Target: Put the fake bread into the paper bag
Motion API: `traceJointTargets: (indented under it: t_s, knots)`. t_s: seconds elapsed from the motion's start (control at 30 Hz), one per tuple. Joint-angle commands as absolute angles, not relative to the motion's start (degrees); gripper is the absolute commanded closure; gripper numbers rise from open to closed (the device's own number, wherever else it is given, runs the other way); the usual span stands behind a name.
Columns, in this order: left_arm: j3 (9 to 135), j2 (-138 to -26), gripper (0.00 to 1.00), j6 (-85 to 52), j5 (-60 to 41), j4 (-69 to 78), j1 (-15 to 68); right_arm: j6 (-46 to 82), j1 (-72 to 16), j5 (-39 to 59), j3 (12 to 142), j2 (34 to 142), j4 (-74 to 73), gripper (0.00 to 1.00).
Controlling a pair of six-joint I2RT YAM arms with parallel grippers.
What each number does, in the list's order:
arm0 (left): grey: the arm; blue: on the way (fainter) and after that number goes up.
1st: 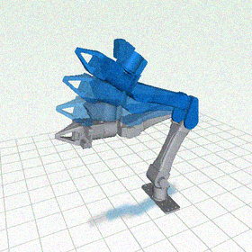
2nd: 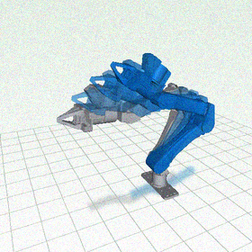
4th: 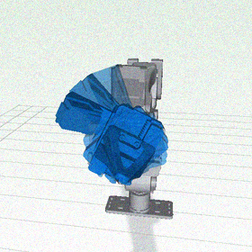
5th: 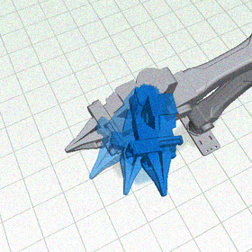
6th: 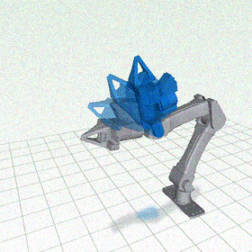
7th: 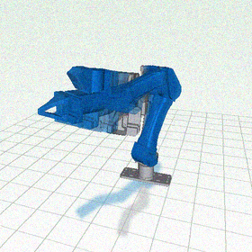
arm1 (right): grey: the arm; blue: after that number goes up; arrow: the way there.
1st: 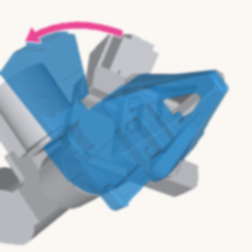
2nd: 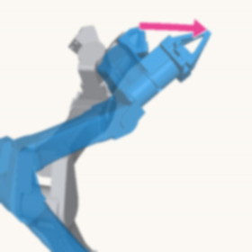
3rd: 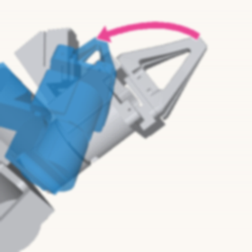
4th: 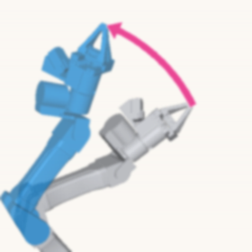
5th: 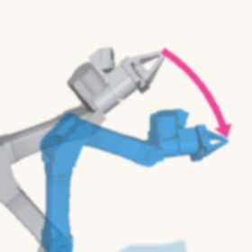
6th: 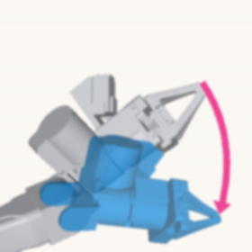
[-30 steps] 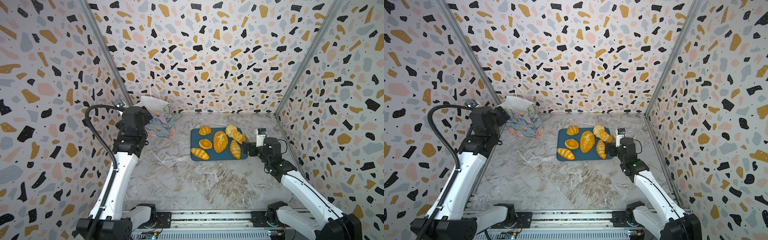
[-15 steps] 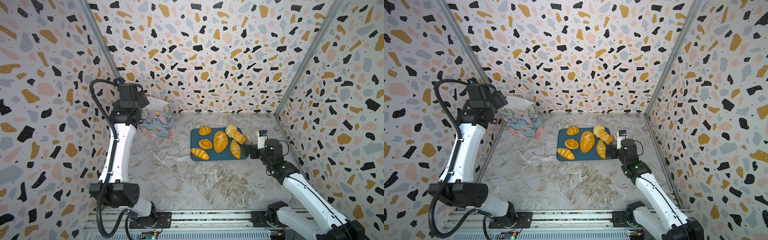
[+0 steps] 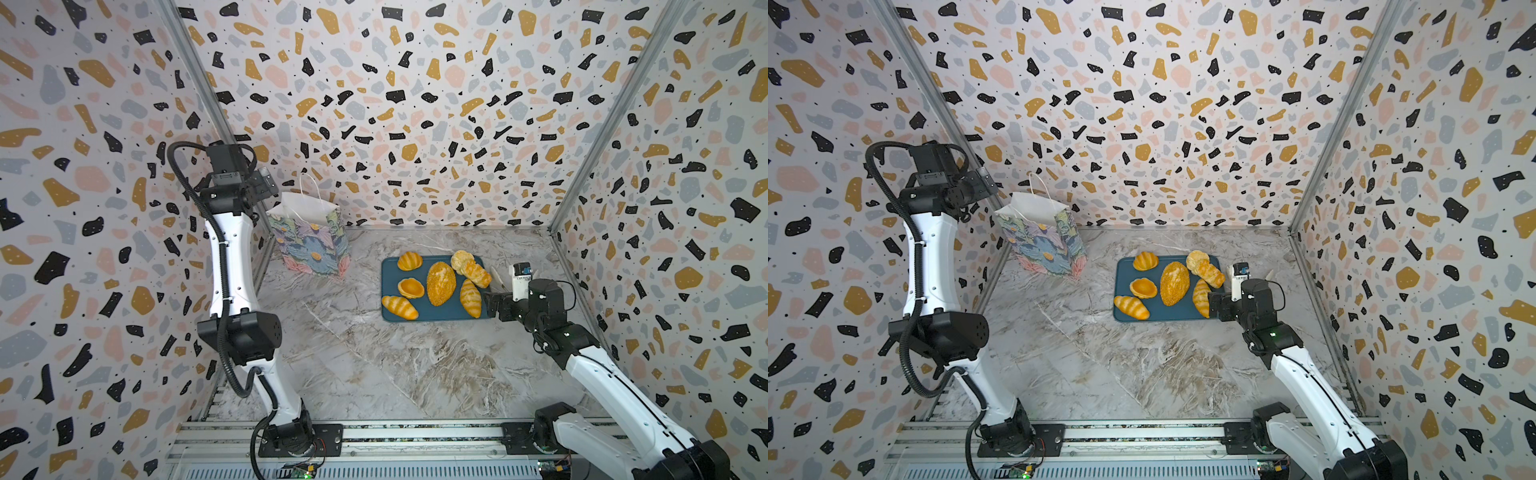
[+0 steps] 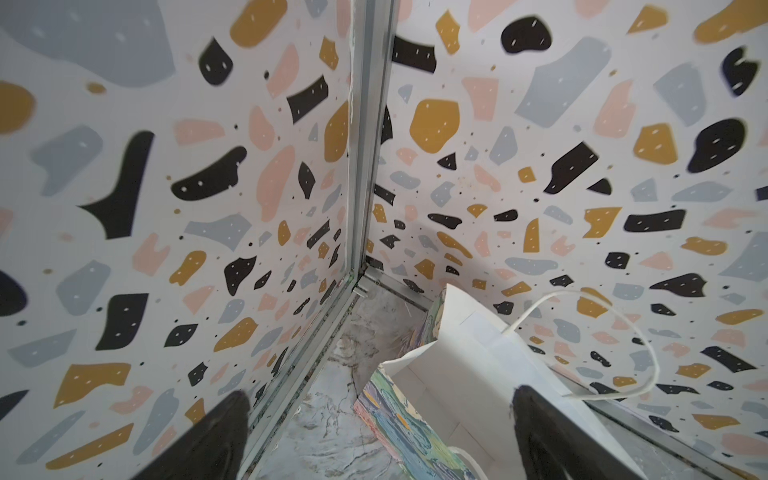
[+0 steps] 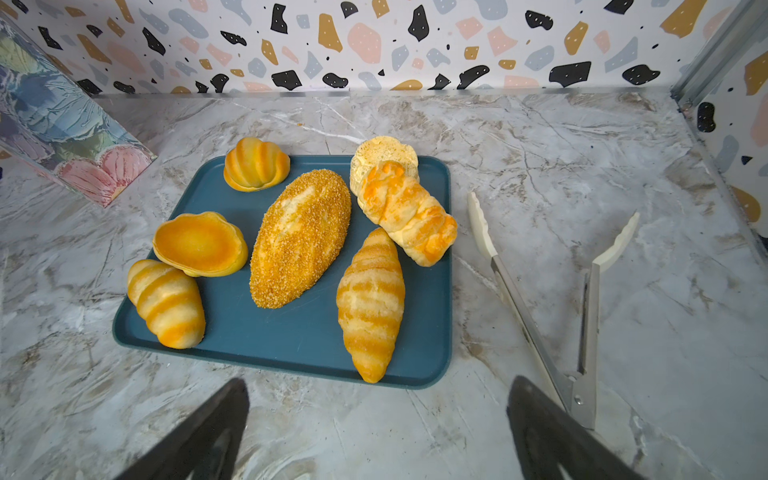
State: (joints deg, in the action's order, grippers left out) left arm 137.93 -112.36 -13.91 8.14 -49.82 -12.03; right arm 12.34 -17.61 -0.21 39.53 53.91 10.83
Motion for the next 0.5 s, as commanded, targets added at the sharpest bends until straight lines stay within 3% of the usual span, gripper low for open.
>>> traceJointTargets:
  t_s: [0.0, 0.47]
  knots:
    - [137.40, -112.80, 0.01, -10.10, 2.58, -49.08, -12.71, 11.56, -17.85, 0.44, 41.93, 53.26, 12.87, 0.01]
    - [137.28, -119.16, 0.01, -7.39, -5.37, -45.32, -13.88, 10.77, -17.85, 0.51, 45.79, 57.72, 14.50, 0.01]
